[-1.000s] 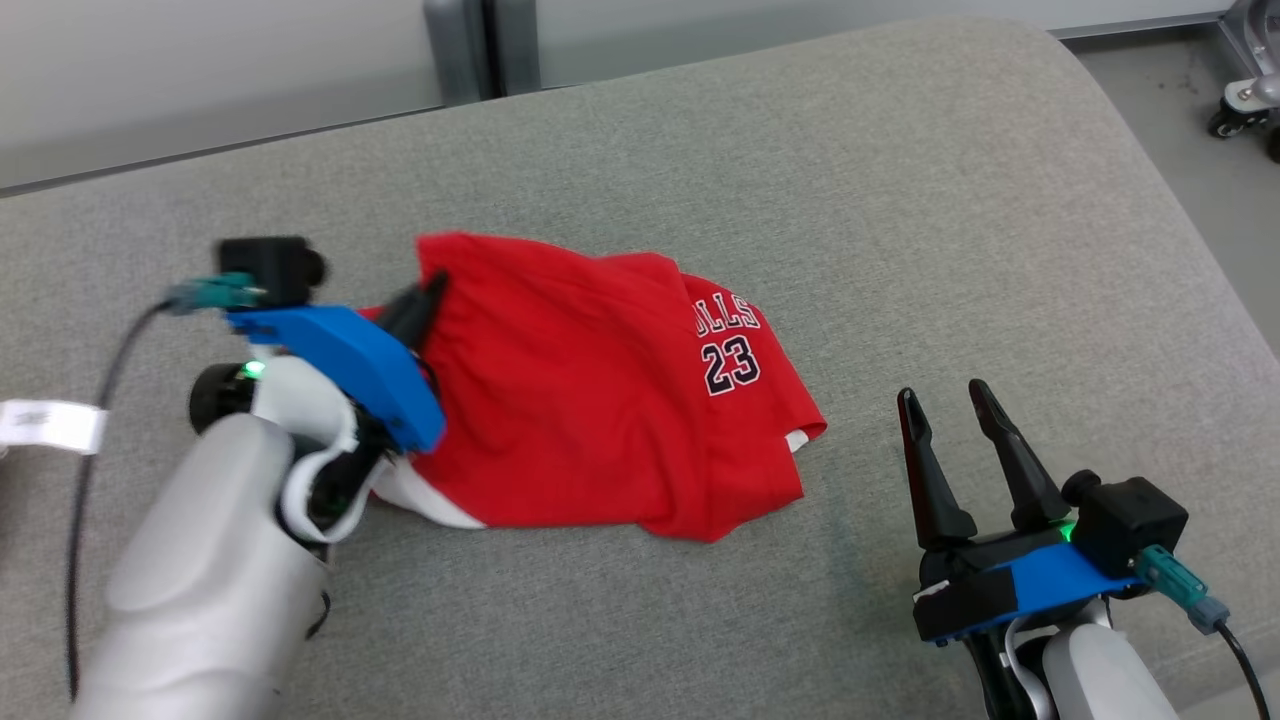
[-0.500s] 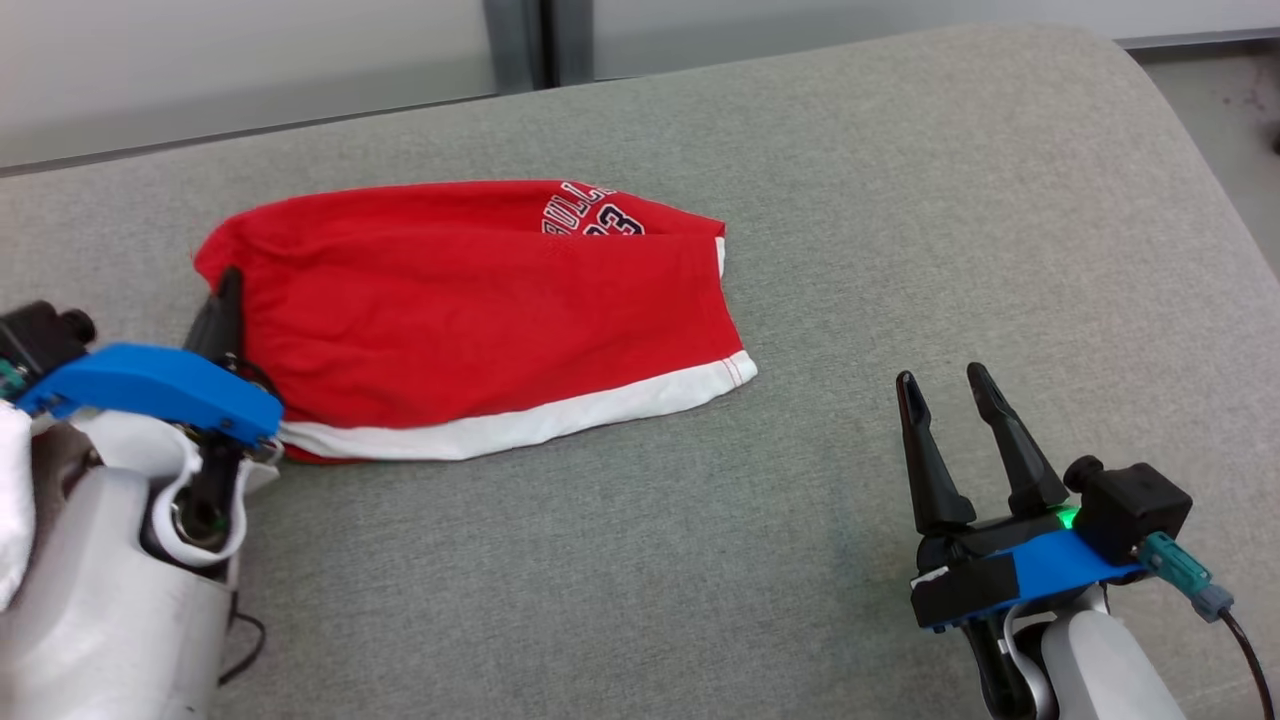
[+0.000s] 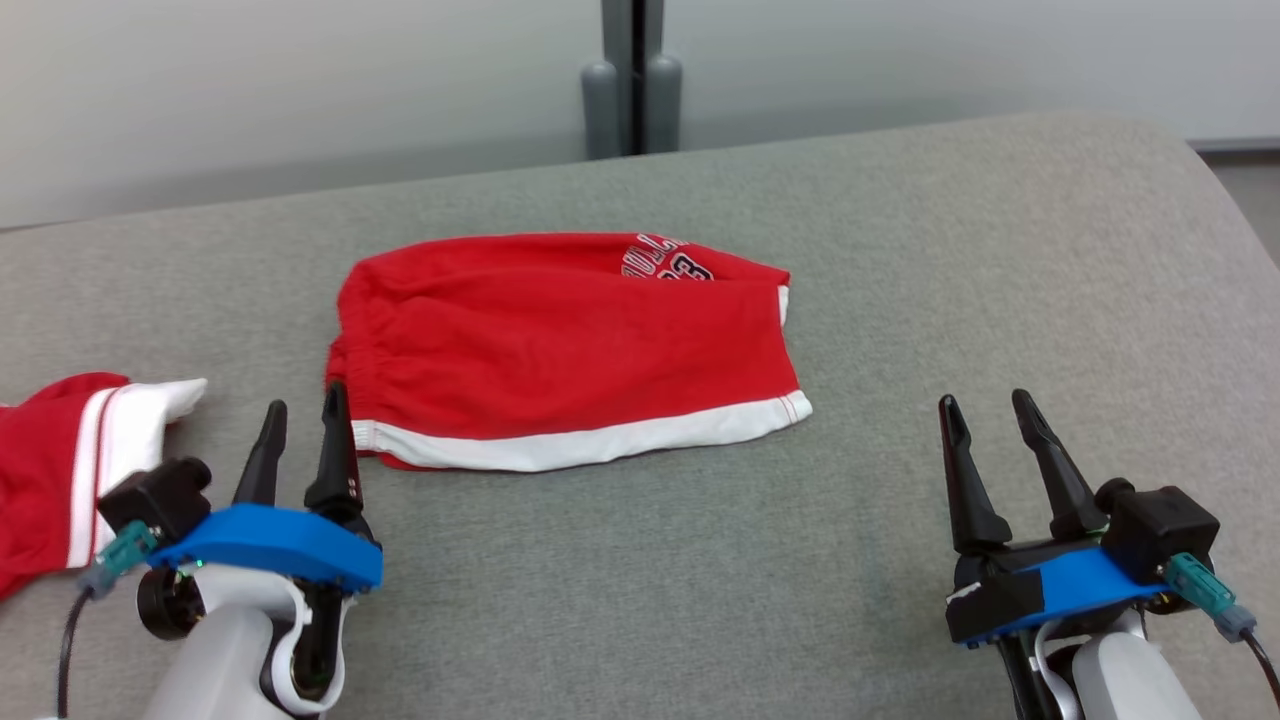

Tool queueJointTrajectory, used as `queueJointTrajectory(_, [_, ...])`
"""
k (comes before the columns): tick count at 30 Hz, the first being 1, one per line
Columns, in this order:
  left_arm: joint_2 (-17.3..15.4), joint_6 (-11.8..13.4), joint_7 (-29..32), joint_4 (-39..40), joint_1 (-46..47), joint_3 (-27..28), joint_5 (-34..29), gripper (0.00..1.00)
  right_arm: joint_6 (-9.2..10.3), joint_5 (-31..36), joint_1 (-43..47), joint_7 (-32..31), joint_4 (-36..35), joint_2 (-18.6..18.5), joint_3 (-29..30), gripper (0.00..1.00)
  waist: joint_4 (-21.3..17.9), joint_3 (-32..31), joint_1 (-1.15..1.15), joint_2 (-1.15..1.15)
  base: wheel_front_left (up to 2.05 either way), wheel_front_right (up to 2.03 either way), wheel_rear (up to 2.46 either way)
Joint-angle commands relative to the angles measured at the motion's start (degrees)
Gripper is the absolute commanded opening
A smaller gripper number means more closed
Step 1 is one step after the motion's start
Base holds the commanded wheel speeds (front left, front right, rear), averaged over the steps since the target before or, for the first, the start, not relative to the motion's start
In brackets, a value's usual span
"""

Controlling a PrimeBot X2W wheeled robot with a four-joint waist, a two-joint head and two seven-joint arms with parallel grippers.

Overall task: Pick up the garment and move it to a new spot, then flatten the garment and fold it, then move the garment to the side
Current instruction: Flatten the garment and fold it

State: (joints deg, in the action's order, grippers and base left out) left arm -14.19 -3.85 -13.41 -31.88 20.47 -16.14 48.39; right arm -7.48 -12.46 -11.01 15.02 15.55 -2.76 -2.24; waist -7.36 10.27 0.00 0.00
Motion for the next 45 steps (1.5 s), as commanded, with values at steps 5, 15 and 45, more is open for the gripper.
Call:
queueJointTrajectory(5, [-0.77,2.91,-1.79,5.95,-5.87,0.91,-7.81,1.0,-0.03,2.25,2.19,-0.04,0.48,-0.24,2.04,1.0,2.94,-2.83,0.0,0.0,0.0,0.0,0.0])
queueJointTrajectory(15, [0.04,3.84,-1.84,15.34,-13.26,5.6,-18.94,1.0,-0.03,3.98,-1.69,-7.67,5.92,-0.22,2.15,1.0,7.76,-3.5,0.0,0.0,0.0,0.0,0.0])
queueJointTrajectory(45, [0.44,2.69,-1.85,15.47,-11.77,5.2,-24.6,1.0,0.0,16.25,-20.54,-6.12,39.09,-0.31,16.41,0.0,10.25,1.31,0.0,0.0,0.0,0.0,0.0])
